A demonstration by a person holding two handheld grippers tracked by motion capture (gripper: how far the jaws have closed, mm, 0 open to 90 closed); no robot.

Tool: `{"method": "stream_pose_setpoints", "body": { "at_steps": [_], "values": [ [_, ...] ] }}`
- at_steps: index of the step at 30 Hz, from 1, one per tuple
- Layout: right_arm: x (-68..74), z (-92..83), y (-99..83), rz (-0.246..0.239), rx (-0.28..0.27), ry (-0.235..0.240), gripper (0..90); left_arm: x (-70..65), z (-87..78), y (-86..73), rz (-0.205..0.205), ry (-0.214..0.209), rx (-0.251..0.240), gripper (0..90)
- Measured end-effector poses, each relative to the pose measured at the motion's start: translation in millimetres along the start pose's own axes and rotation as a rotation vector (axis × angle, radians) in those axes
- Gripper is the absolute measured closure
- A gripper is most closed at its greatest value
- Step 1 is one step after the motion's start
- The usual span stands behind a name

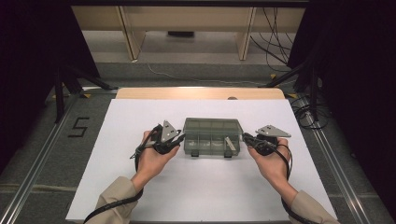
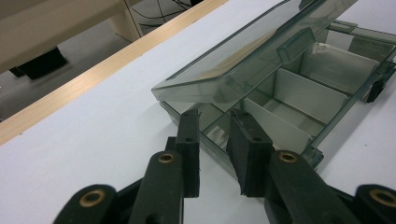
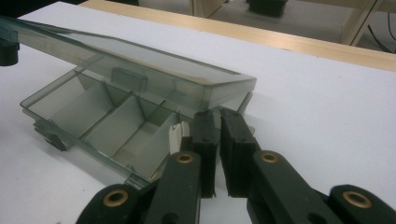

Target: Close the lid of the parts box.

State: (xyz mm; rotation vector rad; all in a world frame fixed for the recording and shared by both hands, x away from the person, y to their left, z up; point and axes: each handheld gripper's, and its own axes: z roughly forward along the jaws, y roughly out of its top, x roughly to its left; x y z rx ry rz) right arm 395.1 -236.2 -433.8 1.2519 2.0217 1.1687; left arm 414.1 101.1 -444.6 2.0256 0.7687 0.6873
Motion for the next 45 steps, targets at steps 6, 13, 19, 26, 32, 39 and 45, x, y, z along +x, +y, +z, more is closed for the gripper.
{"method": "stream_pose_setpoints", "body": {
  "at_steps": [6,13,19,26,32,39,45],
  "values": [
    [-1.5,-0.8,-2.5,-0.001,0.028,0.007,82.6,2.4,-0.8,-1.9,0.004,-0.052,0.075,59.2],
    [-6.5,-3.5,-8.3,-0.02,0.06,0.013,72.6,2.4,-5.5,-4.1,-0.036,-0.091,0.079,39.9],
    [-11.1,-9.1,-10.5,-0.04,0.091,0.047,58.6,-1.5,-9.8,-2.1,-0.055,-0.127,0.079,25.3],
    [-10.2,-12.3,-11.4,-0.061,0.068,0.12,33.3,-5.2,-13.2,1.1,-0.039,-0.138,0.071,20.7],
    [-5.1,-12.4,-7.3,-0.037,0.022,0.132,29.0,-4.6,-16.2,7.3,-0.056,-0.149,0.048,22.8],
    [-3.8,-10.3,-1.7,-0.03,-0.015,0.135,32.6,-1.6,-17.7,11.5,-0.09,-0.136,-0.001,34.4],
    [-4.3,-8.3,4.0,-0.026,-0.048,0.108,43.8,6.6,-17.1,12.8,-0.124,-0.11,-0.011,54.5]
  ]
}}
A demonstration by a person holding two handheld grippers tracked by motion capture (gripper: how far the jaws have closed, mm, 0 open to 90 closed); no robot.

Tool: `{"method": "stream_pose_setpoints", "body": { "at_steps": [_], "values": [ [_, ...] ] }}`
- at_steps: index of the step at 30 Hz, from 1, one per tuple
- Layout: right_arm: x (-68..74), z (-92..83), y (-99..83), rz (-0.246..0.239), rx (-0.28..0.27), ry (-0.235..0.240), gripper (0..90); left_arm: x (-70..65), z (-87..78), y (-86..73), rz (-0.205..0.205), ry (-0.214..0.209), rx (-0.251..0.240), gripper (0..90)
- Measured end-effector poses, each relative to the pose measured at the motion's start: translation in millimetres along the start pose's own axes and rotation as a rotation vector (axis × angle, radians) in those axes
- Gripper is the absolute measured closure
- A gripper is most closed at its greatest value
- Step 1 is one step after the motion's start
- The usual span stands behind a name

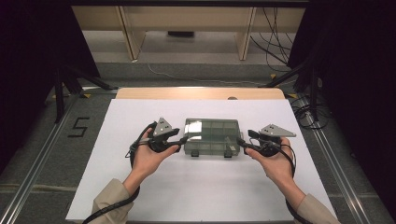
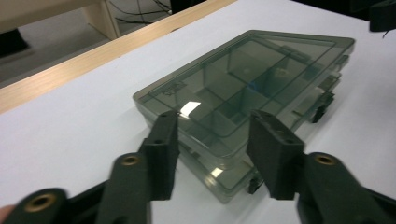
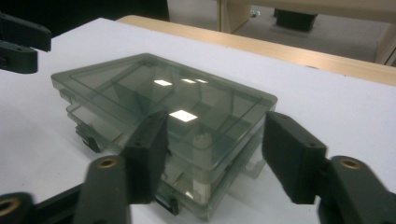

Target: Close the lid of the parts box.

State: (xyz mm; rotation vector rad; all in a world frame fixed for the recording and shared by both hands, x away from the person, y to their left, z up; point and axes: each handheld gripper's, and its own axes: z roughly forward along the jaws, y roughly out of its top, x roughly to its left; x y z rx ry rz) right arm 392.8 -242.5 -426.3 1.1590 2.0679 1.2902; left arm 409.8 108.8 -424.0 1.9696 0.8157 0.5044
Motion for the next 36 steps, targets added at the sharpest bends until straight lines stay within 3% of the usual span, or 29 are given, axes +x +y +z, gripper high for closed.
{"method": "stream_pose_setpoints", "body": {
  "at_steps": [1,2,3,4,8,14,24,25,28,29,33,36],
  "values": [
    [0.0,0.4,0.6,-0.001,-0.004,0.003,45.7,0.2,1.4,-0.4,-0.015,0.003,-0.001,57.6],
    [0.5,0.7,1.6,0.006,-0.007,0.002,48.0,1.8,0.6,-0.6,-0.001,0.012,0.019,61.5],
    [0.4,1.4,2.2,0.003,-0.011,0.004,51.1,1.1,2.8,-1.1,-0.022,0.013,0.008,65.5],
    [0.8,2.0,3.0,0.007,-0.004,0.014,54.1,2.5,2.7,-1.1,0.005,0.017,0.032,69.2],
    [1.9,3.8,5.3,-0.002,-0.011,0.026,71.8,-0.7,7.0,-0.6,0.017,0.035,0.036,81.7],
    [5.5,8.3,7.9,-0.023,0.014,0.031,89.1,-2.2,13.0,1.3,0.01,0.023,0.059,89.6],
    [5.0,14.3,5.0,-0.053,0.059,0.045,90.0,-3.6,20.6,-2.6,0.007,0.019,0.075,89.6],
    [5.4,14.1,4.9,-0.046,0.065,0.044,90.0,-2.9,20.5,-2.5,0.022,0.018,0.084,89.6],
    [4.5,15.1,3.6,-0.051,0.066,0.04,90.0,-4.4,22.6,-3.1,-0.003,0.008,0.076,89.6],
    [5.3,15.1,3.4,-0.032,0.072,0.044,90.0,-4.7,23.1,-3.4,-0.002,0.013,0.07,89.6],
    [5.1,16.4,1.3,-0.039,0.086,0.037,90.0,-4.1,22.2,-3.5,0.016,0.013,0.094,89.6],
    [5.0,17.6,-0.4,-0.037,0.094,0.035,90.0,-5.2,24.7,-5.0,-0.002,0.01,0.078,89.6]
  ]
}}
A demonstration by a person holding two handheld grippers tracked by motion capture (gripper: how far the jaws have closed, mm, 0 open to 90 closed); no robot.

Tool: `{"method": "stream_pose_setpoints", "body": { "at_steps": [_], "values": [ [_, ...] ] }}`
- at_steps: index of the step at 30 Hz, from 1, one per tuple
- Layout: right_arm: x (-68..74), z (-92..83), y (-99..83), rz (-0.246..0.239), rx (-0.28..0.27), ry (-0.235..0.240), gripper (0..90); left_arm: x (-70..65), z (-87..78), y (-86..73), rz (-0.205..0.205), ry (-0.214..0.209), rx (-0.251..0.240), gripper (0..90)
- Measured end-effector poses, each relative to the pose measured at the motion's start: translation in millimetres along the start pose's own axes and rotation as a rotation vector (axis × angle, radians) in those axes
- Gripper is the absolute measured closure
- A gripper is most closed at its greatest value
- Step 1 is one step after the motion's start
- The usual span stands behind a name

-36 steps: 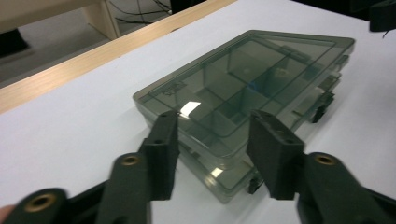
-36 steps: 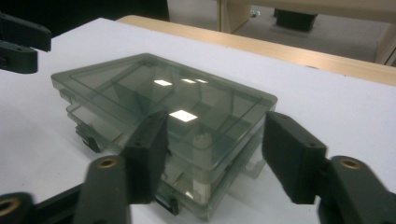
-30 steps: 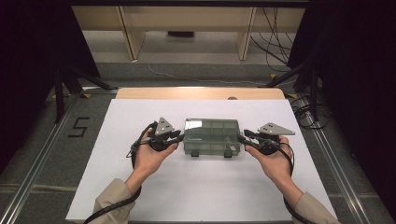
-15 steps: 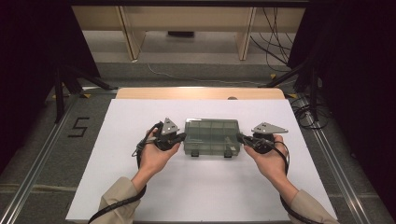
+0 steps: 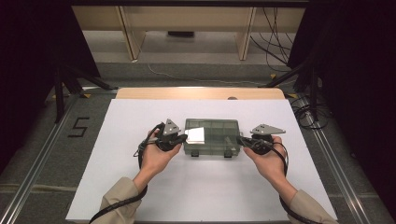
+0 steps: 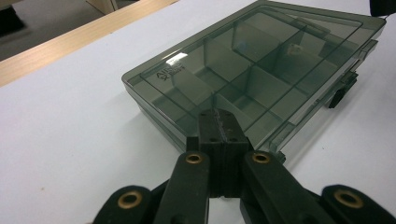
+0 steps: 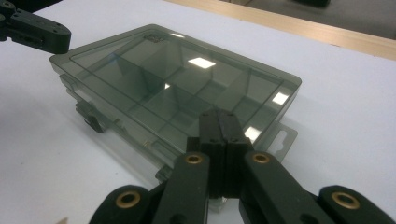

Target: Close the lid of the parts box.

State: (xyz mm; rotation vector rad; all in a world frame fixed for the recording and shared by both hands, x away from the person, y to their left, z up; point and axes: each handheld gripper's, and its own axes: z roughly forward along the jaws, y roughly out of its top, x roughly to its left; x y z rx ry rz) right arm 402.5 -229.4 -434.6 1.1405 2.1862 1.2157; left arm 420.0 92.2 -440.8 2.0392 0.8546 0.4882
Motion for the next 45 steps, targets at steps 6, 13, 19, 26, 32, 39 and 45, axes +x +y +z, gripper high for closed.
{"method": "stream_pose_setpoints", "body": {
  "at_steps": [6,13,19,26,32,39,45],
  "values": [
    [-0.2,1.5,-2.4,0.011,0.022,-0.005,90.0,-0.4,2.4,-2.0,-0.002,-0.004,0.009,89.6],
    [-0.1,4.6,-5.6,0.003,0.041,-0.009,90.0,-0.5,4.4,-3.7,-0.006,-0.012,0.017,89.6],
    [-0.7,5.8,-7.7,0.005,0.053,-0.015,90.0,-1.4,6.2,-4.8,-0.008,-0.008,0.021,89.6],
    [-1.0,7.5,-9.3,0.018,0.067,-0.015,90.0,-1.0,7.8,-6.3,-0.006,-0.013,0.027,89.6],
    [-2.0,8.8,-11.0,0.004,0.067,-0.027,90.0,-1.4,9.5,-7.5,-0.011,-0.013,0.033,89.7],
    [-2.3,8.9,-11.5,0.012,0.069,-0.027,90.0,-0.8,9.5,-7.9,-0.013,-0.021,0.032,89.7],
    [-2.7,11.1,-14.2,0.008,0.079,-0.029,90.0,-0.3,11.4,-10.2,-0.011,-0.027,0.044,89.7]
  ]
}}
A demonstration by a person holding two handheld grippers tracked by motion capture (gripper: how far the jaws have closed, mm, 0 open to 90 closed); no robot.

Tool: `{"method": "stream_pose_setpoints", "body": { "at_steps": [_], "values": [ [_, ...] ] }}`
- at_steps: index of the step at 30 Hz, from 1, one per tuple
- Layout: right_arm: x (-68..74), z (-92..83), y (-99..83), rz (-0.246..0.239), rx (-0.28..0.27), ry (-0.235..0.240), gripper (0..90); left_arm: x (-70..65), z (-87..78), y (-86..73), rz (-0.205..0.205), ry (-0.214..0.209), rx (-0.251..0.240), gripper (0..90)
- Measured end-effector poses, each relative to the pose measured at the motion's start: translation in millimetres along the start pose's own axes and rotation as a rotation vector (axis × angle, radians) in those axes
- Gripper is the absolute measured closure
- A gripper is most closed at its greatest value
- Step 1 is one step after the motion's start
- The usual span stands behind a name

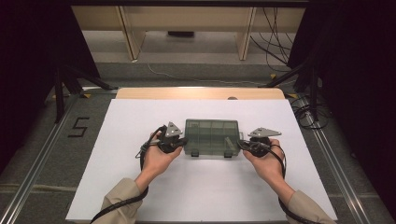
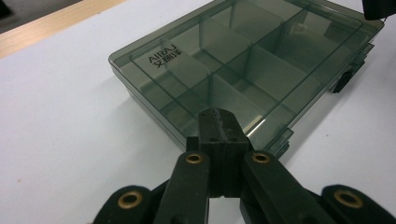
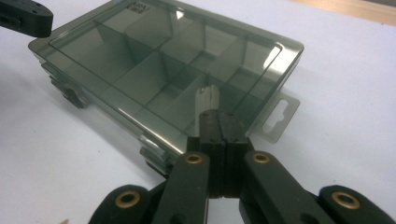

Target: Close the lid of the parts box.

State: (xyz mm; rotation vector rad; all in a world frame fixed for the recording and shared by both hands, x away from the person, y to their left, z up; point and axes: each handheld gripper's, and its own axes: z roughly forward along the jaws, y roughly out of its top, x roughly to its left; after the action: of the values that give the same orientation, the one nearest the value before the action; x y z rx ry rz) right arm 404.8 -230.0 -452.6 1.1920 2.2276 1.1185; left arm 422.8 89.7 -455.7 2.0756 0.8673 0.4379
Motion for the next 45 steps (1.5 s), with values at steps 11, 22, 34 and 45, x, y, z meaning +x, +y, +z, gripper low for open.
{"method": "stream_pose_setpoints", "body": {
  "at_steps": [11,22,34,45],
  "values": [
    [-1.5,1.4,-2.1,0.008,-0.007,0.009,90.0,-0.3,0.7,-2.6,0.001,0.002,-0.006,89.7],
    [-7.0,-4.3,-5.5,0.043,-0.01,0.033,74.7,-0.3,-5.7,-3.4,-0.009,-0.014,-0.03,78.1],
    [-6.4,-19.1,-7.8,-0.019,-0.077,0.075,40.9,-7.1,-29.0,-2.1,-0.009,-0.037,-0.133,28.0],
    [0.3,-35.4,-12.4,-0.074,-0.129,0.095,26.7,-7.2,-53.6,-12.3,0.015,0.007,-0.188,10.1]
  ]
}}
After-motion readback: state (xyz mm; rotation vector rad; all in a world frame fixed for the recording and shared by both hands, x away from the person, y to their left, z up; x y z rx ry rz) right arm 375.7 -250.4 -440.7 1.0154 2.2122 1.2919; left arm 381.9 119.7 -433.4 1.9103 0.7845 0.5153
